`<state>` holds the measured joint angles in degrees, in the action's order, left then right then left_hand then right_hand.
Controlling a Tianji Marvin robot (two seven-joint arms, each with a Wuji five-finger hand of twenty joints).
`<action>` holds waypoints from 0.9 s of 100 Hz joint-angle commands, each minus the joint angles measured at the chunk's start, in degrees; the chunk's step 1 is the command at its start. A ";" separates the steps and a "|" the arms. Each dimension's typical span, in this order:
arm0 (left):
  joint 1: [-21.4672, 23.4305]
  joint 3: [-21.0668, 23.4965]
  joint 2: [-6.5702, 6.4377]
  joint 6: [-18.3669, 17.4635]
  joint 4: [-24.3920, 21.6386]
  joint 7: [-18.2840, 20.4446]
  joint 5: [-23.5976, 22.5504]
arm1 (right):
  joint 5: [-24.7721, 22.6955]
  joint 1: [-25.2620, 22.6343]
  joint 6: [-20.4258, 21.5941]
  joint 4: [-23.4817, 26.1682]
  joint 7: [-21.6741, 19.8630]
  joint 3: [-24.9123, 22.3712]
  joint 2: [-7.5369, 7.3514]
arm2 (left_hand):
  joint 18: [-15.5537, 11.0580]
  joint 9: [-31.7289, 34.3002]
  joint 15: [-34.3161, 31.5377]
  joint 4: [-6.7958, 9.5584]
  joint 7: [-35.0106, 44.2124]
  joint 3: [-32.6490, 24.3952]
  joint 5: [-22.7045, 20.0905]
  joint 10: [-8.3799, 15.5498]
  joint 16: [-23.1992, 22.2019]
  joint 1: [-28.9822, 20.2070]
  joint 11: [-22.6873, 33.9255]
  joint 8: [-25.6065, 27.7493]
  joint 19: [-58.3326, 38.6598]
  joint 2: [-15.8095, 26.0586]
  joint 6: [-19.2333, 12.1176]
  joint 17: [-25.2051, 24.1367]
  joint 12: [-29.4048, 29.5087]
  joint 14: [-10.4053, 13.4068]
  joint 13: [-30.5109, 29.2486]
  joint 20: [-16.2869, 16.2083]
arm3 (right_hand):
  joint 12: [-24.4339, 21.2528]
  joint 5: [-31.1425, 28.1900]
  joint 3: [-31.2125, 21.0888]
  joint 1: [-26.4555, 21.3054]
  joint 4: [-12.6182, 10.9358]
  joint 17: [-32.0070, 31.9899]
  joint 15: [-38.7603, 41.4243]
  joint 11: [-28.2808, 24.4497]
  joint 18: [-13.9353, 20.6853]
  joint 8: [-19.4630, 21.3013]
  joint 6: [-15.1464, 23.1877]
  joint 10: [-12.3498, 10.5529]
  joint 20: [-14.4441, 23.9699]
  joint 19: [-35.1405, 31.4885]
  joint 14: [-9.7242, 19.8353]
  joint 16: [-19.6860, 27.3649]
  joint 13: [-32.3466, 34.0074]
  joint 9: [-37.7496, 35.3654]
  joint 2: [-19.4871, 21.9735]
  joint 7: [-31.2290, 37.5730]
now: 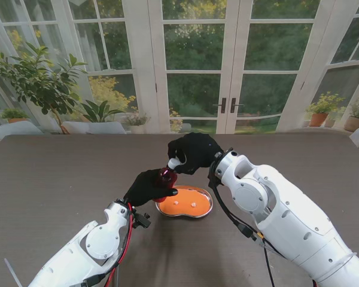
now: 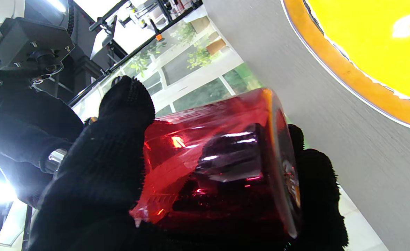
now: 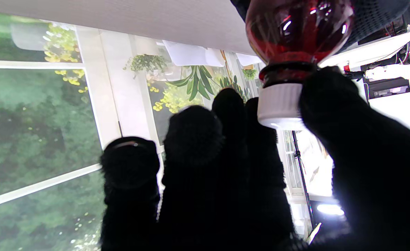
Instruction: Collect the cotton balls from the tray into a sample bottle
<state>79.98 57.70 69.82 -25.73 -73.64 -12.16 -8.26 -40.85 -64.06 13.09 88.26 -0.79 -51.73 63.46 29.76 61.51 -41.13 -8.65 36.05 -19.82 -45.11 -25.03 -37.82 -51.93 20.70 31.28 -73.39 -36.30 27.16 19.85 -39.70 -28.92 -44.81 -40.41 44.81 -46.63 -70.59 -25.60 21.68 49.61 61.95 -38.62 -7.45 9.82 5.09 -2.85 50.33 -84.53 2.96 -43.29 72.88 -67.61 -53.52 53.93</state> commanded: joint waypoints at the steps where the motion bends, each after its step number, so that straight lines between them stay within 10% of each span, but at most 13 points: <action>1: -0.07 0.05 0.27 -0.01 -0.45 0.98 0.13 | -0.14 -0.10 0.41 0.03 -1.25 0.39 0.04 | -1.51 3.58 -0.20 1.47 5.33 -7.23 -9.37 3.50 0.27 -9.95 0.01 0.79 1.38 16.50 -9.29 -3.12 -0.75 -2.51 -0.59 0.16 | 0.79 -0.82 -5.43 -4.98 -1.46 0.36 -0.32 0.31 1.05 -0.20 9.02 -1.18 -0.79 -2.19 2.28 0.17 2.73 -0.32 0.80 3.70; 55: -0.03 0.05 0.26 0.09 -0.49 1.05 0.28 | 0.29 -0.10 0.76 0.10 -1.80 0.53 -0.02 | -1.60 3.43 -0.22 1.43 5.14 -7.26 -9.36 3.35 0.25 -9.70 -0.04 0.73 1.35 16.57 -9.33 -3.12 -0.75 -2.46 -0.43 0.14 | 0.39 -1.95 -4.73 1.43 -0.60 -0.17 -1.04 -0.69 1.12 2.74 5.12 -0.70 -0.58 -1.95 1.83 -0.01 2.78 1.23 -0.28 -0.82; 90: -0.01 0.04 0.27 0.16 -0.53 1.10 0.41 | 0.11 0.01 0.73 -0.86 1.19 0.94 0.61 | -1.57 3.40 -0.25 1.43 5.07 -7.27 -9.40 3.31 0.24 -9.72 -0.08 0.76 1.35 16.56 -9.29 -3.19 -0.73 -2.56 -0.46 0.13 | 0.10 -8.26 -5.09 -2.84 -1.66 2.13 3.83 -2.96 0.45 1.81 8.28 -1.39 -0.60 -3.15 1.88 -1.39 2.95 -3.69 4.71 8.98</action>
<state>79.99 57.69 69.82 -25.68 -73.71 -12.09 -8.06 -40.52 -63.85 13.60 87.43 1.19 -50.98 63.66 29.80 61.65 -41.12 -8.65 35.97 -19.63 -45.37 -25.04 -37.82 -51.93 20.68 31.28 -73.39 -36.30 27.16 19.76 -39.70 -28.93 -44.81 -40.41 44.90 -47.50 -71.96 -25.00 21.68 50.54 63.80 -40.08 -7.27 11.02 5.09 -2.89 50.33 -84.53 2.99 -43.61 72.89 -68.61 -54.23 52.67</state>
